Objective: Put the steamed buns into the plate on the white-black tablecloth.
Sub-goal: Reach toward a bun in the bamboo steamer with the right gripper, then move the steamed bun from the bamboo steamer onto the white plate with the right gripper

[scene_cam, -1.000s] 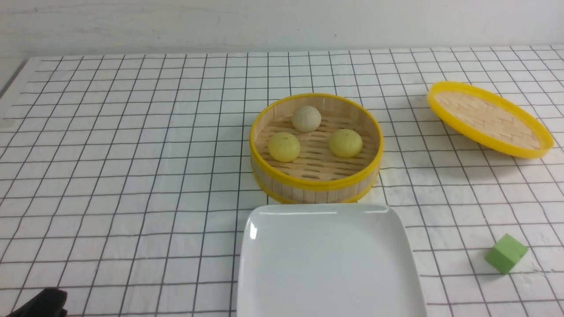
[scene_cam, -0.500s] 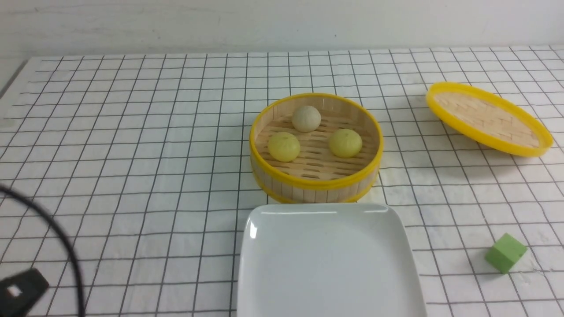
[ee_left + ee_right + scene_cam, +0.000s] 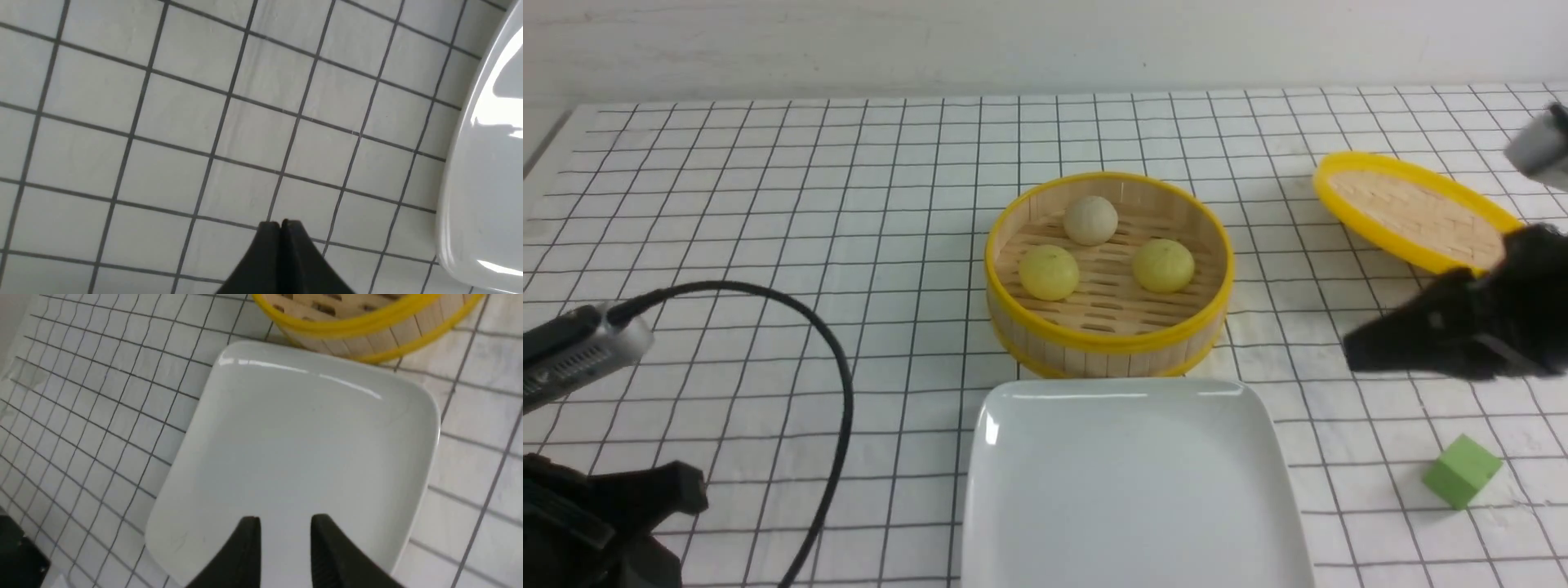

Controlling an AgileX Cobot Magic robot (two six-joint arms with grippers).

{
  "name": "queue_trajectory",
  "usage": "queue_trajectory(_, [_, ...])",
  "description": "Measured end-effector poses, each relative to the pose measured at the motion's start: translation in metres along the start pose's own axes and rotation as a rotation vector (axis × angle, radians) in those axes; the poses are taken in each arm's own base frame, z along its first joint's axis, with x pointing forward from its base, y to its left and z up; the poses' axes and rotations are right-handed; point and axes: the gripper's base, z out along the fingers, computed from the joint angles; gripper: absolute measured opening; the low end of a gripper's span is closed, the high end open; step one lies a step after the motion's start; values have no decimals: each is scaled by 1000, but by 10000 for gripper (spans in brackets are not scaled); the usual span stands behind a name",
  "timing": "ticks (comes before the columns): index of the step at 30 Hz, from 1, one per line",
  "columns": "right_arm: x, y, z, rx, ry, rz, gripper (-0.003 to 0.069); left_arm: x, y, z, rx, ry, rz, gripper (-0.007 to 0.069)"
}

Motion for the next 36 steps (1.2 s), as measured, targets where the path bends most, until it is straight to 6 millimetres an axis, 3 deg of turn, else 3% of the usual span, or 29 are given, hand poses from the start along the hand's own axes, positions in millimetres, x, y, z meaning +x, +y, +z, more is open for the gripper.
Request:
queue_trajectory(2, [-25, -4, 22, 42, 7, -33, 298, -2, 0, 4, -10, 17, 0, 11])
queue_trajectory(4, [-35, -6, 32, 60, 16, -45, 317, -3, 1, 4, -13, 16, 2, 13])
queue_trajectory(5, [-49, -9, 50, 86, 37, -68, 341, -3, 1, 5, -13, 13, 2, 16])
queue_trajectory(6, [-50, -11, 56, 94, 51, -71, 346, -3, 1, 5, -13, 12, 2, 16])
queue_trajectory(8, [-70, -12, 89, 125, 96, -118, 365, -4, 0, 5, -11, 1, 3, 20])
queue_trajectory(9, [-74, -11, 90, 132, 92, -129, 365, -4, 0, 5, -10, -1, 3, 20])
queue_trajectory(10, [-83, -14, 116, 155, 126, -168, 370, -5, 0, 5, -11, -7, 5, 24])
queue_trajectory(11, [-85, -12, 115, 157, 119, -177, 370, -5, 0, 5, -11, -7, 5, 25])
queue_trajectory(12, [-97, -15, 137, 189, 134, -213, 372, -5, 0, 5, -11, -9, 5, 32])
queue_trajectory(14, [-107, -21, 158, 224, 143, -244, 372, -5, 1, 5, -12, -11, 6, 41])
queue_trajectory(19, [-121, -39, 192, 292, 146, -307, 370, -5, 1, 5, -13, -11, 7, 61])
queue_trajectory(22, [-120, -47, 205, 311, 152, -318, 354, -5, 1, 5, -14, -12, 7, 66])
queue_trajectory(25, [-113, -59, 224, 322, 168, -315, 240, -5, 1, 5, -14, -12, 4, 73])
queue_trajectory(28, [-114, -56, 221, 312, 175, -305, 76, -5, 1, 5, -14, -12, 3, 76])
queue_trajectory(30, [-114, -48, 209, 289, 209, -285, 16, -5, 1, 5, -14, -12, 2, 80])
queue_trajectory(32, [-114, -33, 187, 257, 259, -272, 10, -5, 1, 5, -14, -12, 1, 85])
queue_trajectory(36, [-111, 4, 121, 197, 264, -263, 20, -5, 1, 5, -14, -12, 0, 90])
